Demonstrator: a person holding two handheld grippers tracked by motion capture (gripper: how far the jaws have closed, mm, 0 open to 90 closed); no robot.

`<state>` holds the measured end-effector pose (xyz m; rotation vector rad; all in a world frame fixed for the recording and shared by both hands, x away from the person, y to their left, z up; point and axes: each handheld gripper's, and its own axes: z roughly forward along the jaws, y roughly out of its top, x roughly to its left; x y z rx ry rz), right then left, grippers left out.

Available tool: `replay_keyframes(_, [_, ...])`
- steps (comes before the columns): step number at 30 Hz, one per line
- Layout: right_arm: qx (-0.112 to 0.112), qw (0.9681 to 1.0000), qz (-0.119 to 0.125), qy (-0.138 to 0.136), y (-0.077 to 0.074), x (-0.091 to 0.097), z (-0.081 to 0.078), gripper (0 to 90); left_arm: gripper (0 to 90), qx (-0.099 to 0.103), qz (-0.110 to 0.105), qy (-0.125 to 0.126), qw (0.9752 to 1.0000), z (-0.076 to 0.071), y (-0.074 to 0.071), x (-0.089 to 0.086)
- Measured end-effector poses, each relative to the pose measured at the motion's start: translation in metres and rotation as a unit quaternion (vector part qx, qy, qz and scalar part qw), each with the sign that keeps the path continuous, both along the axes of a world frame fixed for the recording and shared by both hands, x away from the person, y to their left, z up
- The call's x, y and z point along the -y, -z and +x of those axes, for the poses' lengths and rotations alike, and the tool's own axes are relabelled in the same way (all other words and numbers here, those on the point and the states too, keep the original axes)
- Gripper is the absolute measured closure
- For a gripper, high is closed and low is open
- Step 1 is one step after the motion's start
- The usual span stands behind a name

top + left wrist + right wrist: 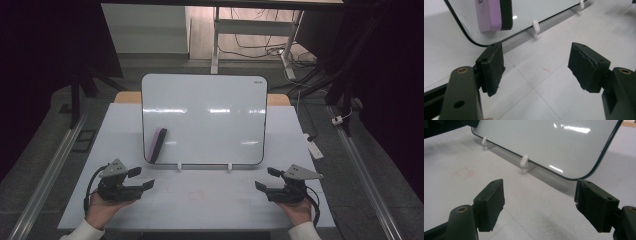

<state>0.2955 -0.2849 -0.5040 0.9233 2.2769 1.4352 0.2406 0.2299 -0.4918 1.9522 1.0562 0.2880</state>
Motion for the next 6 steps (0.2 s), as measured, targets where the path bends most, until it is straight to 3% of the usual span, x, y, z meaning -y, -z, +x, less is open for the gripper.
replay_keyframes(6, [0.005, 1.0000, 0.000, -0.002, -0.0005, -0.0005, -0.0005, 23.0, 28.8, 0.001, -0.001, 0.004, 1.0000, -0.0007, 0.0005, 0.0011])
